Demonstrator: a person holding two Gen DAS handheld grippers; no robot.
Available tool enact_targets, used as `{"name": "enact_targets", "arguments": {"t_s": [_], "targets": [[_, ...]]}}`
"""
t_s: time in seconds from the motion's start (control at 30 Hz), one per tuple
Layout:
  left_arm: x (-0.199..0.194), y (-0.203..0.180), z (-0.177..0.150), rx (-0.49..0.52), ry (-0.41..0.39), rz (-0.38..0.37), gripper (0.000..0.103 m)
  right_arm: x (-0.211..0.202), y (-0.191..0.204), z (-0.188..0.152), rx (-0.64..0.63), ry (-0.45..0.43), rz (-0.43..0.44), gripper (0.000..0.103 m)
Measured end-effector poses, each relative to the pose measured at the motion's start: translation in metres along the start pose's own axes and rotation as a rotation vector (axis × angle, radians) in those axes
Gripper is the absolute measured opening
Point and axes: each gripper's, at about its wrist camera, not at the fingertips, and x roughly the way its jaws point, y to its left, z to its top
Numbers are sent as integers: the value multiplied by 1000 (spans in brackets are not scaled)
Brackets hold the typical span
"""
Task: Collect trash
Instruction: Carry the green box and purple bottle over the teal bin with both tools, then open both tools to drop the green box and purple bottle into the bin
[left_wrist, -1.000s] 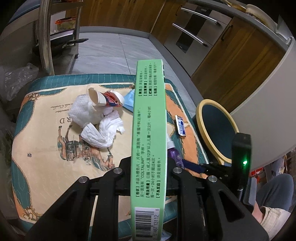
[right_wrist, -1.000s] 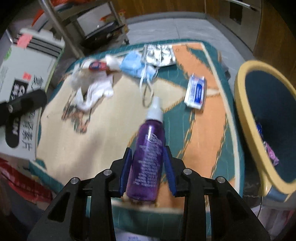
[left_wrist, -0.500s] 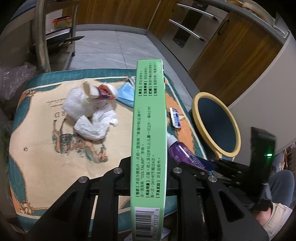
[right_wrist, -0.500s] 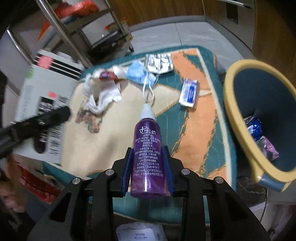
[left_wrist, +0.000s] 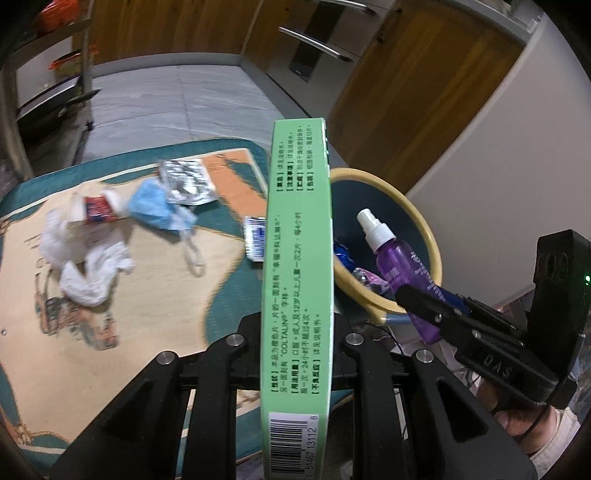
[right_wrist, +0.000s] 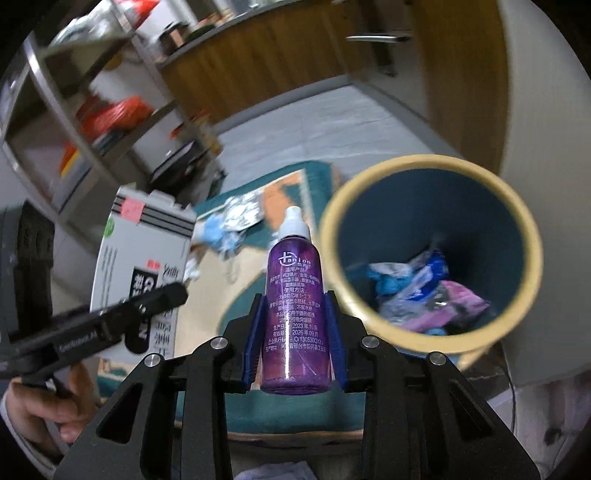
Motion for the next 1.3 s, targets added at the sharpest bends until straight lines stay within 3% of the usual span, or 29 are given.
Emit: {"name": "enact_targets", "arguments": {"t_s": [0.23,0.6,1.1,1.3], "targets": [[25,-38,15,42,5,-52,19,-13,-45,2,109,-48,-43,33],[76,-80,42,106,42,-91,19,-6,-77,8,237,-68,-65,34],[123,-90,56,80,99,-98,19,12,-100,11,337,-23,-108,34],[117,-80,54,72,85,-88,28,11,-102,12,350,-33,-106,44]]}}
